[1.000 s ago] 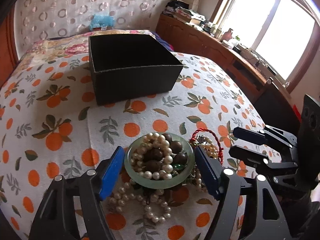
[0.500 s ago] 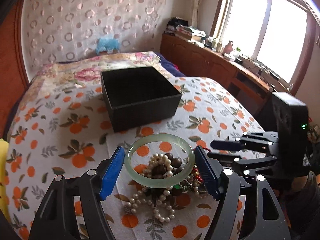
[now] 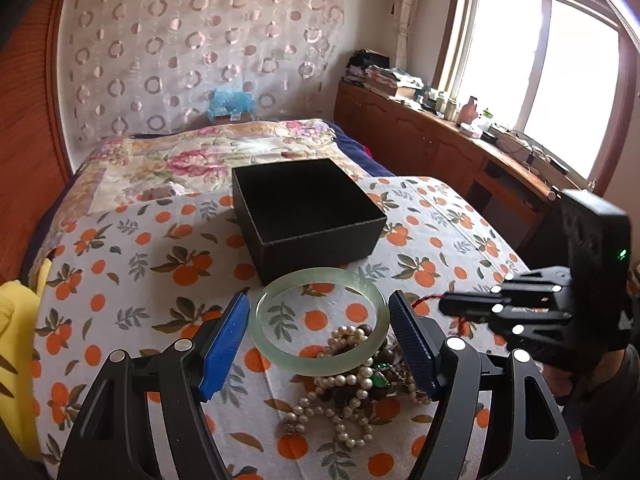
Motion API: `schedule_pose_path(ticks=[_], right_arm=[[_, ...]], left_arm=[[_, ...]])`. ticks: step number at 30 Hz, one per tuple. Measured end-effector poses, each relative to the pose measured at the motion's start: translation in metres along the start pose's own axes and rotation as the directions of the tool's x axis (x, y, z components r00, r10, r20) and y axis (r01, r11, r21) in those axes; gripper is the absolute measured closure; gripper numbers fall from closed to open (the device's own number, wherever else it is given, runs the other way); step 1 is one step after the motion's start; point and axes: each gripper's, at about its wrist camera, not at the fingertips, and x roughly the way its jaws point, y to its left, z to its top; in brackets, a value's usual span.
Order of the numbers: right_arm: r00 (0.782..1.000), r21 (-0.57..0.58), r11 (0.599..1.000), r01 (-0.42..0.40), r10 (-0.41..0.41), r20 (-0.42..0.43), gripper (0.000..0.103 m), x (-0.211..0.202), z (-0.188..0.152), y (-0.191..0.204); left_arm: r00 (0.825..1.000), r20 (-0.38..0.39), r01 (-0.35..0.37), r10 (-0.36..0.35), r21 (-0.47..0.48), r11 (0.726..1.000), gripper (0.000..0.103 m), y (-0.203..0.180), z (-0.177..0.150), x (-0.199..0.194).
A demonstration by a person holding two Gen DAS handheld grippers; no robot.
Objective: Organize jewelry
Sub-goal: 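Close the left tool on the jade bangle while the right tool grasps the red bead bracelet, then carry both into the black box and open, left dropping bangle while right drops red bracelet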
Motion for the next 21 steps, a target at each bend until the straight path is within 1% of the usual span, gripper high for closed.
schedule_pose_path(ticks=[6,12,17,21], right_arm=[[0.998,-0.053,0.998,0.025,-0.022,0.06,0.1,-0.011,0.034,0.005],[0.993,-0.076,0.996,0.054,-0.046,0.109,0.1,-0.008,0.073,0.0],[0.99,-0.041,0.998,0.051,-0.045,0.133,0.1,0.009,0.11,-0.018],[0.992,-0.012,0.999,0.034,-0.032,0.118,0.099,0.033,0.126,-0.032]], left_arm=[[1.0,0.019,-0.02,0.02,0.006,1.0,0.034,0.006,0.007,-0.003],[0.999,0.035,-0.041,0.041,0.01,0.999,0.034,0.012,0.021,0.001],[0.997,0.041,-0.06,0.059,0.006,0.998,0.034,0.017,0.033,0.009],[0.997,0.039,-0.074,0.073,0.006,0.997,0.034,0.02,0.04,0.016]])
